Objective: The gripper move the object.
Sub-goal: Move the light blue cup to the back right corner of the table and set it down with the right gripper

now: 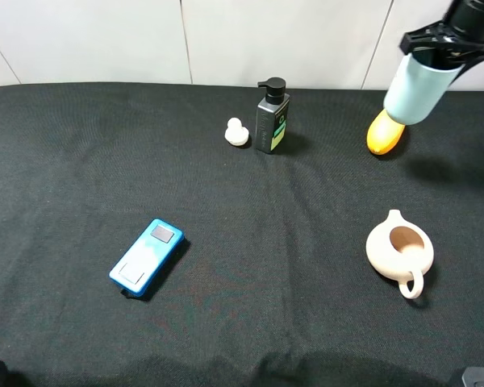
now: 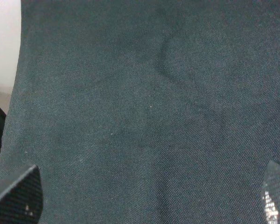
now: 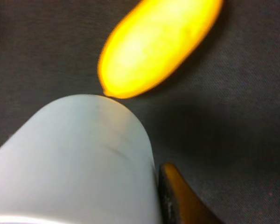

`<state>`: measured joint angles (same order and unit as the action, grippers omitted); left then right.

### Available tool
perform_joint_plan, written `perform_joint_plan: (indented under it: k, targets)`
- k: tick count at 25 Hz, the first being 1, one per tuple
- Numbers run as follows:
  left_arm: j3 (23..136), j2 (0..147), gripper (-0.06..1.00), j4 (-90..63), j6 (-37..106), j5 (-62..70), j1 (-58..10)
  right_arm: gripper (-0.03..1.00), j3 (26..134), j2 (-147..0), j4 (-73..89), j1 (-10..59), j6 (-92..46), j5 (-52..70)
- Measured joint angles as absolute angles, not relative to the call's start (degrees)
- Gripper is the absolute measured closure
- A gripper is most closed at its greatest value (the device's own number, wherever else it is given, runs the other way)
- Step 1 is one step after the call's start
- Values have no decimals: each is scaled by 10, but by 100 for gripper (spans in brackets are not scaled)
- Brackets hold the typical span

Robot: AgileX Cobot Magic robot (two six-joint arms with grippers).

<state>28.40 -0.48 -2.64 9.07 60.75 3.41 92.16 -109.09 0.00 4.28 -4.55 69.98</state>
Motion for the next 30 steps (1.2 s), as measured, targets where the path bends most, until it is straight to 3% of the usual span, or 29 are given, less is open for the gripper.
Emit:
perform_joint_plan:
  k: [18,30]
  targets:
    - [284,-5,-5,-26,91,607,34,93,922,-1145,0,-73,-45,641]
    - [284,-5,-5,-26,91,607,34,93,922,-1200,0,-82,-44,579]
